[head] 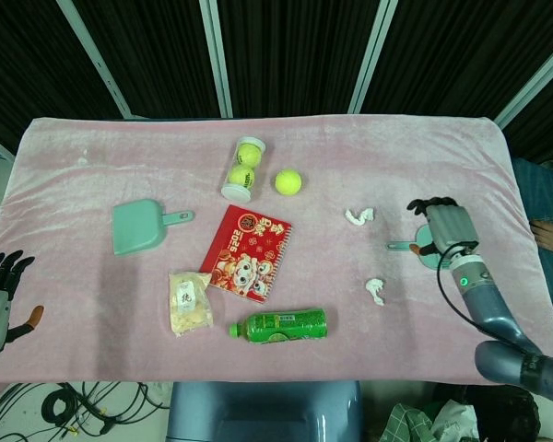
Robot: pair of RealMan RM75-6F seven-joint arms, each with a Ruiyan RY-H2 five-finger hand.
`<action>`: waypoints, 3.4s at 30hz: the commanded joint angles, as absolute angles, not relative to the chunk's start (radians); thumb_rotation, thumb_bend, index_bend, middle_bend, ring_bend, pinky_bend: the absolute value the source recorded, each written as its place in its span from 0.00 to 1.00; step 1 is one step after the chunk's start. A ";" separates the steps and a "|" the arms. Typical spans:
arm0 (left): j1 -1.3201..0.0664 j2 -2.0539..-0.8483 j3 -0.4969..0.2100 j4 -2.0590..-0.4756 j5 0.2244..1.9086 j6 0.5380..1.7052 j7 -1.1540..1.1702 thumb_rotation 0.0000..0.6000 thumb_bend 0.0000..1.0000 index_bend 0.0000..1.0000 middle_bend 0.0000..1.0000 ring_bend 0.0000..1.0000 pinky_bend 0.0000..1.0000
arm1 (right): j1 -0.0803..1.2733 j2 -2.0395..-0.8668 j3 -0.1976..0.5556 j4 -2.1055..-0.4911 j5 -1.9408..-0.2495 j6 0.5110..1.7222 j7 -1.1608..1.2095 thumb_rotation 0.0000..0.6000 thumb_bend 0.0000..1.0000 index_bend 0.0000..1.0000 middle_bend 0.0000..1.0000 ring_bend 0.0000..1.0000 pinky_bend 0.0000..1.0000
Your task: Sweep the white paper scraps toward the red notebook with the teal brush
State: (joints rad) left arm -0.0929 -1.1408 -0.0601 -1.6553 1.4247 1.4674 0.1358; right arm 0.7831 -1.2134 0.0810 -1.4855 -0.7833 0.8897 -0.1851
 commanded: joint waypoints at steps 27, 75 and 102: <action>-0.096 -1.137 -0.060 -1.660 1.417 1.458 0.141 1.00 0.31 0.13 0.08 0.00 0.00 | 0.771 -1.505 0.114 -1.129 -0.755 0.824 -0.256 1.00 0.18 0.45 0.43 0.23 0.16; -0.096 -1.141 -0.062 -1.658 1.410 1.459 0.153 1.00 0.31 0.15 0.08 0.00 0.00 | 0.731 -1.617 0.166 -0.894 -0.927 0.664 -0.158 1.00 0.27 0.54 0.52 0.26 0.16; -0.096 -1.134 -0.058 -1.664 1.412 1.455 0.140 1.00 0.31 0.17 0.08 0.00 0.00 | 0.712 -1.270 0.209 -1.489 -0.829 0.624 -0.120 1.00 0.36 0.57 0.57 0.29 0.16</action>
State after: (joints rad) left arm -0.0959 -1.1341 -0.0586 -1.6639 1.4124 1.4551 0.1396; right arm 0.7130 -1.2998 0.2105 -1.4405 -0.8641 0.6527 -0.1338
